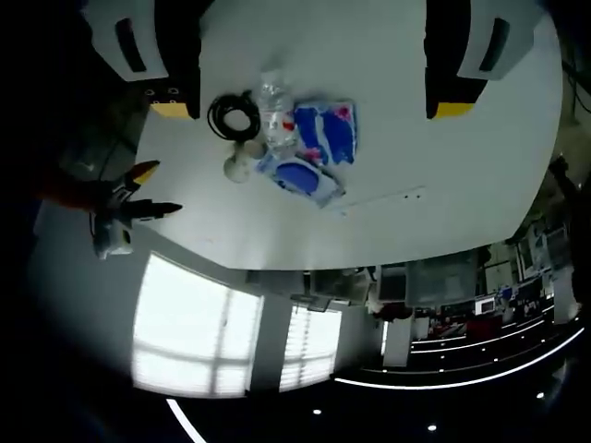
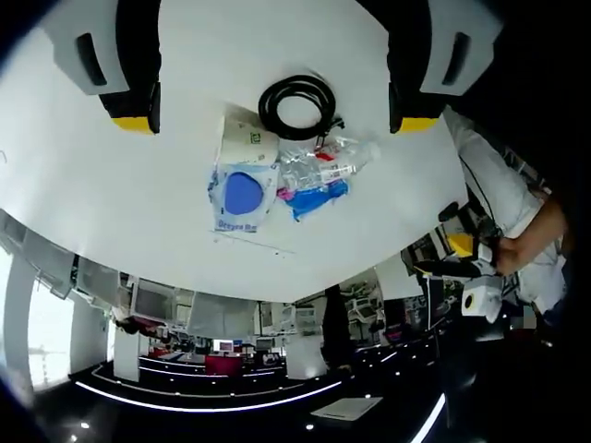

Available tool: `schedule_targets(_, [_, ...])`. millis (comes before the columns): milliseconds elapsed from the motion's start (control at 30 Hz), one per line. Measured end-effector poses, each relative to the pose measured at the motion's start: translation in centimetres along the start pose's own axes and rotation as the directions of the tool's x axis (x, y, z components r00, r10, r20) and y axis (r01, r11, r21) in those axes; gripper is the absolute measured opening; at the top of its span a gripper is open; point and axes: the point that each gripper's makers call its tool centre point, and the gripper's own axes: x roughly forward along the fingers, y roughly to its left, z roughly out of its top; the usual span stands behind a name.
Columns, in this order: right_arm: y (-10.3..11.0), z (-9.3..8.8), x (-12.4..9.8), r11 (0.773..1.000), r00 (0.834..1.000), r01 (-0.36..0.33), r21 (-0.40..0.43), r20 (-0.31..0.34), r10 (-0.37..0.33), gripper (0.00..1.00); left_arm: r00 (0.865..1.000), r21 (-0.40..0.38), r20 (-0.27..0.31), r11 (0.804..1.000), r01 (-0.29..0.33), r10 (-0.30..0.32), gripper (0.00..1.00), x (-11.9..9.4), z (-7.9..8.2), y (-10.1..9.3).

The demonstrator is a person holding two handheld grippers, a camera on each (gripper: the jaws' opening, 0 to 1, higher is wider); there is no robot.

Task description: Arrange the tabletop items into an orderly group along one side of the table until the central work area is clear of visible clutter.

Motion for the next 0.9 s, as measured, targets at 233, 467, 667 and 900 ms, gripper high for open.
schedule_targets(233, [0.4, -0.2, 0.5, 1.0, 1.0, -0.009, -0.012, -0.015, 0.009, 1.0, 1.0, 0.003, 0.001, 1.0, -0.006, 0.006, 1.0, -0.4, -0.2, 0.1])
schedule_targets(467, [0.4, 0.1, 0.6, 1.0, 1.0, -0.009, 0.004, 0.003, 0.009, 0.99, 1.0, 0.006, 0.005, 1.0, -0.013, 0.013, 1.0, -0.6, -0.1, 0.3])
schedule_targets(667, [0.5, 0.4, 0.7, 0.999, 1.0, -0.012, 0.029, 0.016, 0.012, 0.97, 1.0, 0.015, -0.001, 1.0, -0.013, 0.013, 1.0, -1.0, -0.4, 0.1])
schedule_targets(900, [0.7, 0.0, 0.5, 1.0, 1.0, -0.006, -0.008, -0.007, 0.005, 0.98, 1.0, 0.005, 0.014, 1.0, -0.019, 0.019, 1.0, -1.3, -0.5, 0.4])
